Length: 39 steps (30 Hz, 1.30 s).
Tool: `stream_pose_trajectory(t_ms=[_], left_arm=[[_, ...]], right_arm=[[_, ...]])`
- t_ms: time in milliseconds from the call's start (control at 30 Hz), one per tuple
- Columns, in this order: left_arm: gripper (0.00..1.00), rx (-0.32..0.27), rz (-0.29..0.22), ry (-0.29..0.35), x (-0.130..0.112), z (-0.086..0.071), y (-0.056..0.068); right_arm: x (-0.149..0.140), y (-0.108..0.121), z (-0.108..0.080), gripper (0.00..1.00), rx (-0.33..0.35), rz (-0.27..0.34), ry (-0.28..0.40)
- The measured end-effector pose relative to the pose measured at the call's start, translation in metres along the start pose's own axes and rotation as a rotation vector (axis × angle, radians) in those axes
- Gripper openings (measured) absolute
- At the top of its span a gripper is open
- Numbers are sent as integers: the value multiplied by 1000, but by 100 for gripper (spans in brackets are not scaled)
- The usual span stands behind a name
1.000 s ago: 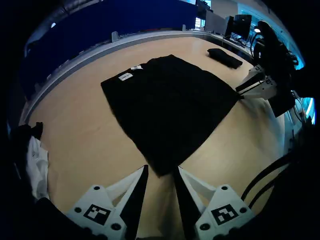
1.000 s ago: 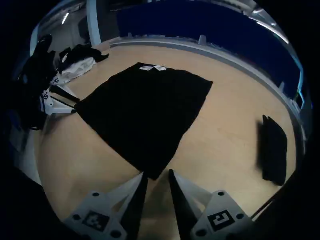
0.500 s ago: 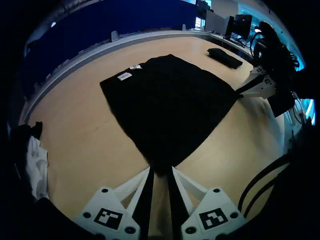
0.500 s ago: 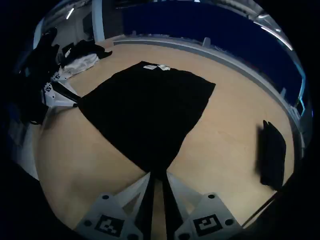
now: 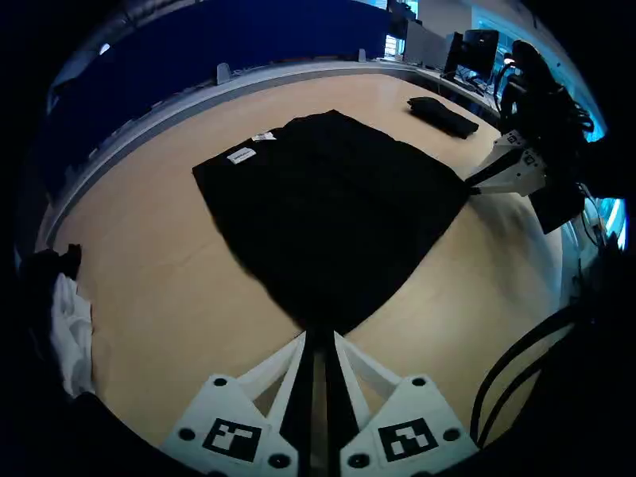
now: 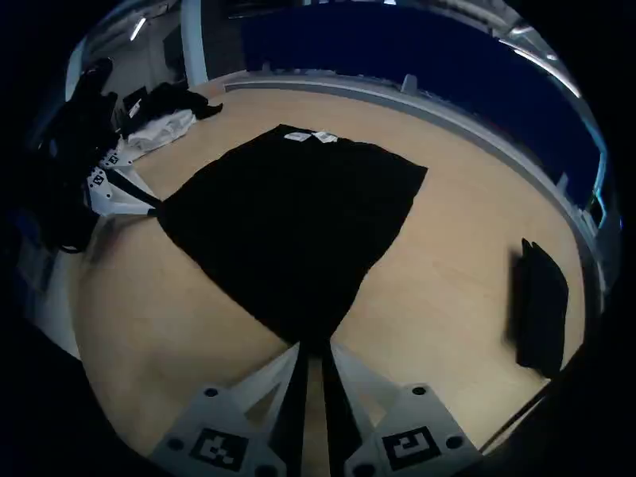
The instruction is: Fold towel
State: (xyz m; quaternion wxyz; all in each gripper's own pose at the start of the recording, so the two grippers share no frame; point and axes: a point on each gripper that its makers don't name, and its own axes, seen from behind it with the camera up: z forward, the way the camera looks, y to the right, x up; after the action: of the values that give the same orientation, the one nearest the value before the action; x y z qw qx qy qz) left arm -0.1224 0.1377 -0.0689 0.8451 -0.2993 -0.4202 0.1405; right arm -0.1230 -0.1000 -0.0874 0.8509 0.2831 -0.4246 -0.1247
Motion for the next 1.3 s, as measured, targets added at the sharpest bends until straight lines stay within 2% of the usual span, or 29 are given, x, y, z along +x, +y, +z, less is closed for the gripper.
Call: stream_pose_trajectory(t_ms=[167, 367, 767, 1067, 1167, 1300], left_arm=[[9, 3, -22, 5, 4, -4, 0], [8, 13, -47, 26, 14, -18, 0], [8, 30, -127, 95, 53, -65, -4], [8, 35, -187, 144, 81, -101, -1], [8, 30, -209, 156, 86, -110, 1], [8, 22, -232, 160, 86, -114, 3]], right_arm=[[5, 2, -5, 12, -5, 9, 11], [17, 2, -19, 11, -6, 19, 33], [56, 1, -67, 11, -14, 18, 92], [81, -7, -106, 11, -3, 12, 131], [87, -8, -115, 11, -1, 23, 142], [87, -9, -119, 11, 6, 41, 142]])
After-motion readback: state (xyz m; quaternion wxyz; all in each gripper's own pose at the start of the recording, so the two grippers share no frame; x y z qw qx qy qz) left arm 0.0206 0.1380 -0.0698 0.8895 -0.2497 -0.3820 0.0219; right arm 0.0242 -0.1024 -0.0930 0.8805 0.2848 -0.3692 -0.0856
